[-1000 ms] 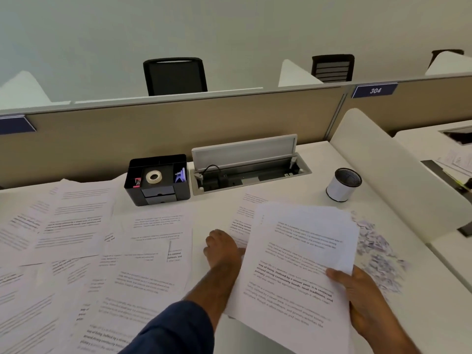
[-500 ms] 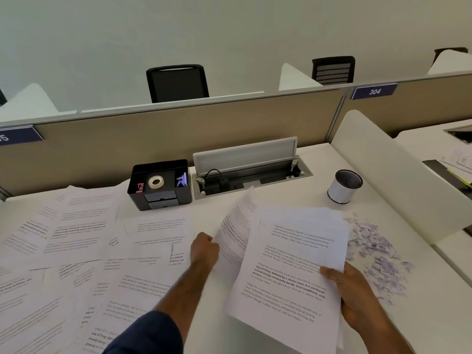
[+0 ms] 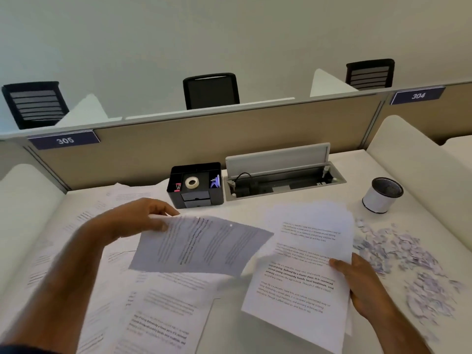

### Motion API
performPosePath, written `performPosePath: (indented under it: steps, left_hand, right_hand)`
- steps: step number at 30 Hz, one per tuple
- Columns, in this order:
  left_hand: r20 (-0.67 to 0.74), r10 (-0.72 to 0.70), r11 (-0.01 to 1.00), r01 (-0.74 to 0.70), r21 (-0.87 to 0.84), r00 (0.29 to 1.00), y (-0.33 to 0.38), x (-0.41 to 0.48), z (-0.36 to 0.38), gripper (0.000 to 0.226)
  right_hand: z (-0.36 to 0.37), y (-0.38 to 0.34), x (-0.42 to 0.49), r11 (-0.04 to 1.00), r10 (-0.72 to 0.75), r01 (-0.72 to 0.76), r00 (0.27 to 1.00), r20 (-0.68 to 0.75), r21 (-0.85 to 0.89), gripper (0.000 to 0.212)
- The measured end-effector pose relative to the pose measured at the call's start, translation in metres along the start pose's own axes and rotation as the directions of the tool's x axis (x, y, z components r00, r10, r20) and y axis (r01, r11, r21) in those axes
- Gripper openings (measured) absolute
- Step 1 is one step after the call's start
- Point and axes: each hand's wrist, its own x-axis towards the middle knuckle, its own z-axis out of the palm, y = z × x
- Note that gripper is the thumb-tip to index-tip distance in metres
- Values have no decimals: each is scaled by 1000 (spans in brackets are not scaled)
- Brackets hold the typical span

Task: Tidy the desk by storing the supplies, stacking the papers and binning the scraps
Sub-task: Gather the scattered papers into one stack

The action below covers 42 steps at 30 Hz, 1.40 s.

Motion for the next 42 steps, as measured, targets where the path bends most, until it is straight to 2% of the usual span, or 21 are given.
performPosePath:
  steps: [4, 8, 10, 12, 14, 17, 19, 22, 26, 28, 32, 35, 37, 39, 40, 42]
  left_hand:
    - [90, 26, 975, -5, -224, 996, 5, -4, -10, 19]
    - [24, 42, 856, -24, -516, 999, -1, -4, -6, 31]
    - [-19, 28, 807, -33, -589, 999, -6, -7, -6, 33]
    - [-27, -24, 807, 3, -590, 999, -9, -10, -8, 41]
    - [-10, -56, 859, 43, -511, 998, -9, -8, -13, 47]
    - [-11, -79, 941, 71, -330, 997, 3, -2, -25, 33]
    - [-4, -98, 952, 93, -290, 995, 12, 4, -31, 27]
    - [-25, -129, 918, 109, -381, 991, 10, 13, -35, 27]
    - [-231, -242, 832, 79, -549, 942, -6, 21, -6, 20]
    - [-278, -311, 749, 55, -660, 909, -12, 19, 26, 18]
    - [-343, -419, 580, -43, -814, 841, -17, -1, 101, 9]
    - [-376, -523, 448, -129, -885, 765, -19, -18, 154, 18]
    - [-384, -587, 394, -163, -904, 712, -12, -30, 177, 18]
    - [-392, -631, 389, -163, -907, 670, -2, -38, 190, 18]
    - [-399, -626, 409, -154, -899, 670, 3, -44, 196, 19]
    - [-424, -595, 521, -74, -850, 682, 7, -57, 203, 22]
  right_hand:
    - [30, -2, 2, 1000, 7, -6, 997, 75, -14, 28]
    - [57, 8, -3, 999, 42, -40, 983, 177, -14, 28]
    - [65, 13, -5, 999, 54, -53, 977, 208, -9, 28]
    - [71, 18, -7, 998, 62, -57, 965, 256, -27, 29]
    - [76, 21, -11, 996, 77, -62, 944, 320, -57, 31]
    - [80, 24, -16, 994, 106, -82, 910, 401, -78, 32]
    - [84, 24, -18, 993, 114, -92, 896, 430, -71, 32]
    - [90, 25, -18, 992, 115, -124, 911, 396, -4, 34]
    - [94, 25, -17, 991, 66, -106, 927, 370, 88, 32]
    - [98, 23, -22, 988, 20, -78, 922, 387, 134, 33]
    - [107, 24, -25, 964, -84, 4, 953, 291, 266, 45]
    - [112, 29, -23, 940, -46, -36, 972, 230, 340, 35]
    - [117, 28, -26, 937, -25, -47, 979, 202, 345, 31]
    - [122, 25, -30, 940, -27, -39, 982, 188, 338, 28]
    - [124, 25, -32, 943, -26, -37, 982, 186, 331, 26]
    - [126, 25, -34, 948, -16, -43, 983, 181, 315, 24]
